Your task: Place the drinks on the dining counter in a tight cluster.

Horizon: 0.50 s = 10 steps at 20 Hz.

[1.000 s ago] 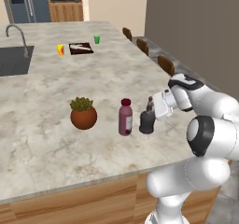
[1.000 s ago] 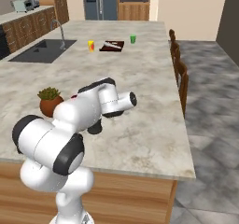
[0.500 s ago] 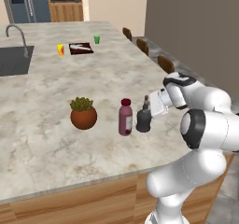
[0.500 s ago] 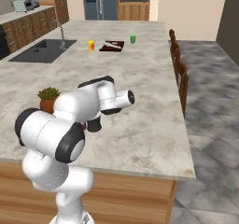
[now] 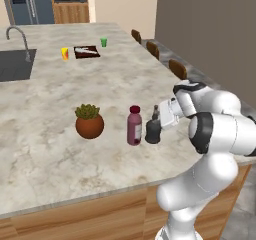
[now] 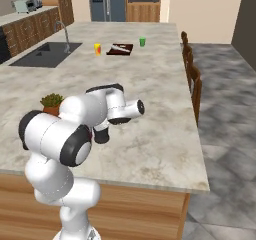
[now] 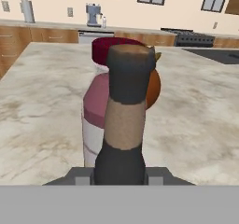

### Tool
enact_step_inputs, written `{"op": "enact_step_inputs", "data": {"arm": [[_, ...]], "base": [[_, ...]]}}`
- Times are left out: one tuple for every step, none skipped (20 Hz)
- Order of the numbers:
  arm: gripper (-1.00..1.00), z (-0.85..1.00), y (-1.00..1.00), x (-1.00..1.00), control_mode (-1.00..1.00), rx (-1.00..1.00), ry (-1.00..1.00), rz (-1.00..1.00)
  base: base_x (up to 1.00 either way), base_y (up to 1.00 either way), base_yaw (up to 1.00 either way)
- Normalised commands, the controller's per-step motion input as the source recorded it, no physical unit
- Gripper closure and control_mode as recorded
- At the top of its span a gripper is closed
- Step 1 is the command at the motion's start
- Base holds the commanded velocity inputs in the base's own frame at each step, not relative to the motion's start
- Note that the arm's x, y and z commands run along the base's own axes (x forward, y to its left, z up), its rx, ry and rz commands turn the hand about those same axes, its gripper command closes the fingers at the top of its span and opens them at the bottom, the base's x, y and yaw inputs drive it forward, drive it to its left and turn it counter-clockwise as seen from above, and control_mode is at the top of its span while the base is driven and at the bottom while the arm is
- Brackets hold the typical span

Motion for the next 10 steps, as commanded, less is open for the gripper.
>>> {"op": "enact_step_inputs", "data": {"arm": [[1.00,-0.08,0.00,0.09,-1.00,0.00,0.00,0.00],[1.00,-0.04,0.00,0.09,-1.00,0.00,0.00,0.00],[1.00,-0.05,0.00,0.12,-1.00,0.00,0.00,0.00],[1.00,-0.11,0.00,0.16,-1.00,0.00,0.00,0.00],[1.00,-0.06,0.00,0.19,-1.00,0.00,0.00,0.00],[1.00,-0.11,0.00,0.19,-1.00,0.00,0.00,0.00],[1.00,-0.09,0.00,0.17,-1.00,0.00,0.00,0.00],[1.00,-0.13,0.00,0.14,-1.00,0.00,0.00,0.00],[1.00,-0.18,0.00,0.10,-1.00,0.00,0.00,0.00],[1.00,-0.21,0.00,0.09,-1.00,0.00,0.00,0.00]], "base": [[0.00,0.00,0.00],[0.00,0.00,0.00],[0.00,0.00,0.00],[0.00,0.00,0.00],[0.00,0.00,0.00],[0.00,0.00,0.00],[0.00,0.00,0.00],[0.00,0.00,0.00],[0.00,0.00,0.00],[0.00,0.00,0.00]]}}
